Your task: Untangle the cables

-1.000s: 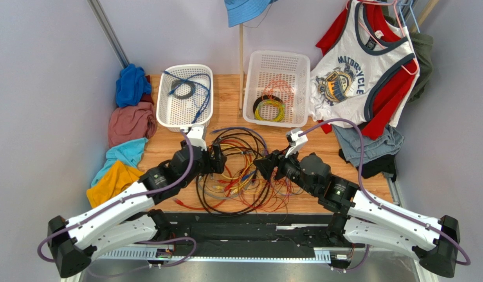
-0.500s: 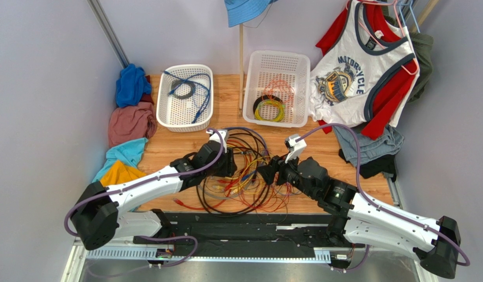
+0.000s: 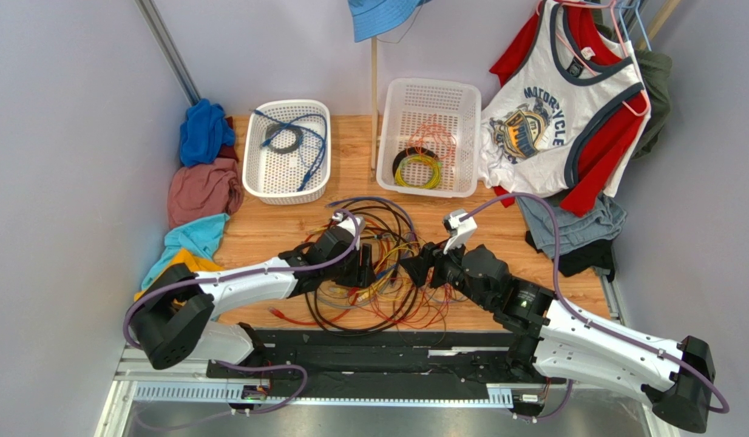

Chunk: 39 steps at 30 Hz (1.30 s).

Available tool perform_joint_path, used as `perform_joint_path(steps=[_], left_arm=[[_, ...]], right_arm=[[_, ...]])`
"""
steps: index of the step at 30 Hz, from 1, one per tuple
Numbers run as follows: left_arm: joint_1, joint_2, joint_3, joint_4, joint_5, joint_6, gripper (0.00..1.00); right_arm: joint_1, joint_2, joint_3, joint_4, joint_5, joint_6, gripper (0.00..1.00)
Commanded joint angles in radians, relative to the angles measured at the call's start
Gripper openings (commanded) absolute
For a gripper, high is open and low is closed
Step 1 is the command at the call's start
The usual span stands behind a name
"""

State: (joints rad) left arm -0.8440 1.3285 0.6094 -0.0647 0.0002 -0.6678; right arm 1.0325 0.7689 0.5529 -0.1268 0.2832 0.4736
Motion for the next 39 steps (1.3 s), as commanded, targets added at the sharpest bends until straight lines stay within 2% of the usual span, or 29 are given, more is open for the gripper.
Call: perform_joint_path(steps=[1, 3, 5, 6, 7, 10, 17, 20, 24, 29, 34, 39], left_arm=[[-0.003, 0.054, 0.001, 0.06, 0.047, -0.006, 0.62], [-0.003, 0.074, 0.001, 0.086, 0.047, -0.003, 0.59], [-0.003, 0.071, 0.001, 0.085, 0.041, -0.003, 0.48], [-0.003, 0.058, 0.0, 0.08, 0.041, -0.001, 0.38], [-0.003, 0.043, -0.002, 0.071, 0.025, 0.002, 0.2], [-0.003, -0.07, 0.013, -0.01, 0.001, 0.02, 0.0], [-0.003, -0.473, 0.128, -0.194, -0.088, 0.123, 0.0], [-0.003, -0.529, 0.214, -0.262, -0.094, 0.165, 0.0], [-0.003, -0.519, 0.317, -0.307, -0.037, 0.208, 0.0], [-0.003, -0.503, 0.388, -0.288, 0.056, 0.221, 0.0], [-0.003, -0.502, 0.432, -0.277, 0.138, 0.221, 0.0], [-0.003, -0.514, 0.475, -0.28, 0.263, 0.273, 0.0]], right_arm=[[-0.002, 0.004, -0.002, 0.021, 0.017, -0.009, 0.59], [-0.002, 0.004, -0.001, 0.015, 0.019, -0.01, 0.58], [-0.002, 0.0, 0.001, 0.009, 0.024, -0.012, 0.58], [-0.002, -0.006, 0.001, 0.006, 0.025, -0.012, 0.58], [-0.002, -0.01, -0.001, 0.006, 0.031, -0.013, 0.58], [-0.002, -0.016, -0.001, 0.0, 0.033, -0.012, 0.58], [0.0, -0.026, -0.002, 0.013, 0.022, -0.003, 0.58], [0.0, -0.049, -0.001, 0.044, -0.001, 0.0, 0.59], [-0.002, -0.101, -0.01, 0.146, -0.07, 0.007, 0.66], [-0.002, -0.158, 0.001, 0.262, -0.101, 0.008, 0.69], [0.0, -0.087, 0.058, 0.27, -0.081, -0.03, 0.7], [-0.093, -0.04, 0.038, 0.354, -0.137, 0.074, 0.71]])
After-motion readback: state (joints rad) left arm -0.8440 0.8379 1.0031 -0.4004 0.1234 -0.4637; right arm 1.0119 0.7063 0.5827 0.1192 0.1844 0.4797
